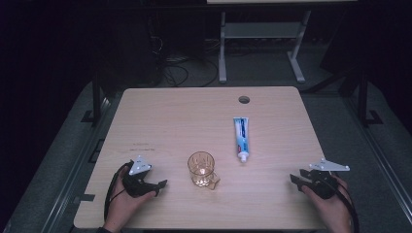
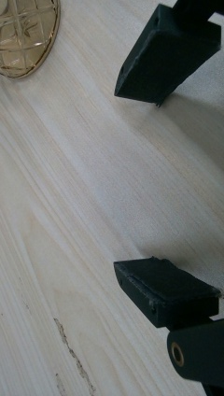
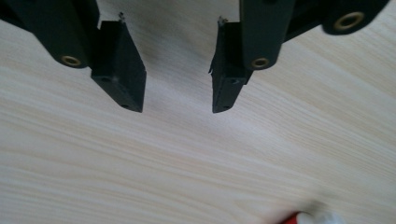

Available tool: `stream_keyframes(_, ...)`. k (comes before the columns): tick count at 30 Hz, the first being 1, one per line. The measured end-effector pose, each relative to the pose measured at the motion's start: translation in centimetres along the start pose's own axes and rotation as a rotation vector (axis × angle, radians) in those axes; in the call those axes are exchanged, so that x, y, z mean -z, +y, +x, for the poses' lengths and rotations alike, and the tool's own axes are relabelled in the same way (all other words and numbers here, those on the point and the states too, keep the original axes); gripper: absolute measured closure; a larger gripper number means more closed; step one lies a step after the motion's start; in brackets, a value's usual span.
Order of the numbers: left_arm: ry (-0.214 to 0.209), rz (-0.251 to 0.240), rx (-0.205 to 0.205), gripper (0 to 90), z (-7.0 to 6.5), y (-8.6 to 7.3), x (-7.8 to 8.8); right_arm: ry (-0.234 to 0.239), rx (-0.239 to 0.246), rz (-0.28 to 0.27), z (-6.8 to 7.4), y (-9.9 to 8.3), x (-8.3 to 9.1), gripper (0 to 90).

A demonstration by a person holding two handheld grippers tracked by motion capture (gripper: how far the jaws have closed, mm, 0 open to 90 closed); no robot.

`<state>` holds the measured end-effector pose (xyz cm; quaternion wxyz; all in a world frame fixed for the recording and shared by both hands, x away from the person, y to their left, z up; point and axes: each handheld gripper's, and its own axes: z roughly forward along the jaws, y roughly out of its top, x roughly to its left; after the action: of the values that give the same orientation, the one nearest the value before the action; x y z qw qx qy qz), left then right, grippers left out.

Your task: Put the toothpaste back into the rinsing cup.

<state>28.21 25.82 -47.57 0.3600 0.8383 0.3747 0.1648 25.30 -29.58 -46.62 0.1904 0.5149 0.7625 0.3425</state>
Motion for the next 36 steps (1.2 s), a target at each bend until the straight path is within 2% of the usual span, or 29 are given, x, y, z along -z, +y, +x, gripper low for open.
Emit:
stream_keyframes(2, -0.001, 0.001, 0.000, 12.9, 0.0, 0.0, 0.0, 0.007, 0.000, -0.004, 0.1, 0.1, 0.2, 62.3)
stream_keyframes(3, -0.001, 0.002, 0.000, 12.9, 0.0, 0.0, 0.0, 0.020, -0.005, -0.016, 0.1, 0.3, 0.4, 69.1)
stream_keyframes(4, -0.001, 0.002, 0.000, 12.9, 0.0, 0.0, 0.0, 0.020, -0.005, -0.016, 0.1, 0.3, 0.4, 69.1)
stream_keyframes(5, -0.002, 0.002, 0.000, 12.9, 0.0, 0.0, 0.0, 0.033, -0.005, -0.024, 0.0, 0.5, 0.5, 75.7)
stream_keyframes(6, -0.002, 0.002, 0.000, 12.9, 0.0, 0.0, 0.0, 0.033, -0.005, -0.024, 0.0, 0.5, 0.5, 75.7)
stream_keyframes(8, -0.001, 0.000, -0.001, 12.9, 0.0, 0.0, 0.0, 0.048, -0.011, -0.023, 0.0, 0.7, 0.6, 82.1)
stream_keyframes(9, -0.001, 0.000, 0.000, 13.0, 0.0, 0.0, 0.0, 0.060, -0.014, -0.029, -0.1, 0.9, 0.7, 88.8)
stream_keyframes(24, -0.001, 0.002, -0.001, 13.1, 0.0, 0.0, 0.0, 0.128, -0.015, -0.053, 0.4, 3.1, 0.8, 90.0)
stream_keyframes(36, 0.000, -0.001, 0.001, 13.1, 0.0, 0.0, 0.0, 0.172, 0.026, -0.059, 1.7, 5.1, -0.1, 90.0)
